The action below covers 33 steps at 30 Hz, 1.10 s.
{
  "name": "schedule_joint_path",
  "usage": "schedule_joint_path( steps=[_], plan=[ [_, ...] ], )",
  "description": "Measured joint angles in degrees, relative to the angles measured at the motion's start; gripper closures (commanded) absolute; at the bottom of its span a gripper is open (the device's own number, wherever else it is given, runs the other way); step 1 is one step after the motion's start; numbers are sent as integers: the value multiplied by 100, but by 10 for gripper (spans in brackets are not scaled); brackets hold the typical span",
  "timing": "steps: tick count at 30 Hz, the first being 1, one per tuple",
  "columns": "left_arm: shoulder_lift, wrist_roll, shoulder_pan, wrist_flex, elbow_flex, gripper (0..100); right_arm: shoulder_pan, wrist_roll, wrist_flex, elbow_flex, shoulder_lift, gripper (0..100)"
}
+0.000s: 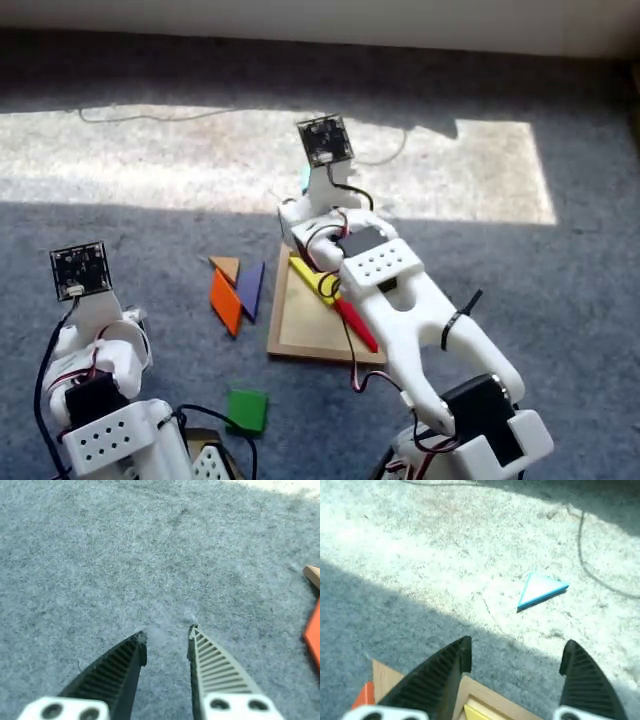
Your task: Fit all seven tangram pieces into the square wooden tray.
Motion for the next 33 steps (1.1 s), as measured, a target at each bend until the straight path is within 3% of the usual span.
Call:
schedule_joint_path(
  steps=[5, 11, 16, 28, 33],
  plan=[
    [0, 0, 0, 0, 0, 857, 44, -185, -615, -53, 932, 691],
    [0, -18, 0, 0, 0, 857, 79, -1398, -1002, -1389, 2866, 691],
    [0, -18, 0, 0, 0, 857, 176, -1512, -1055, -2312, 3464, 691],
    [0, -18, 0, 0, 0, 857, 440, -1521, -1380, -2629, 3965, 697],
    [0, -18, 0, 0, 0, 857, 484, -1521, -1635, -2681, 4105, 809]
  ],
)
